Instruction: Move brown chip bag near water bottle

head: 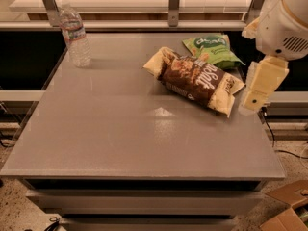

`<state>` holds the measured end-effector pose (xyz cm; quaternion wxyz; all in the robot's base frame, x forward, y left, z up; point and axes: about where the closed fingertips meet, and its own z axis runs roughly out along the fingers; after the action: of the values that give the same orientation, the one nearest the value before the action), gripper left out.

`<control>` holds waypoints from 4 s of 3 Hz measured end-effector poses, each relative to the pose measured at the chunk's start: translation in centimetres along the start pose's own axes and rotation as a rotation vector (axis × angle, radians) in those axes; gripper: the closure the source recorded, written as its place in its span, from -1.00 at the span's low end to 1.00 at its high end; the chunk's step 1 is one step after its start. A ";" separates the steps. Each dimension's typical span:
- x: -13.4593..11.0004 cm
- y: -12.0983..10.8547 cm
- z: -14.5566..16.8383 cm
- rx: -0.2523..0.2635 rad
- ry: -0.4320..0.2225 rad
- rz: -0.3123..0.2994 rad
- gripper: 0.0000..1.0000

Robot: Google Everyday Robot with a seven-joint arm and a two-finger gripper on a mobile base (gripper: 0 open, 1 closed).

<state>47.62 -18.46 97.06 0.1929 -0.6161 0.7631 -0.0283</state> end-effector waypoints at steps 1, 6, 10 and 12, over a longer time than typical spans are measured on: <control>-1.1 -1.1 2.4 -0.010 -0.018 -0.013 -1.00; -3.7 -6.8 14.0 -0.080 0.016 0.010 -0.20; -9.1 -7.9 8.5 -0.005 -0.095 -0.098 1.00; -9.7 -8.2 8.7 0.014 -0.081 -0.099 1.00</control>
Offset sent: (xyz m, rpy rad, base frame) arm 0.0781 0.0350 -0.0538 0.0169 0.0046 0.0200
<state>59.70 -9.51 93.85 0.2264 -0.6525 0.7230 -0.0179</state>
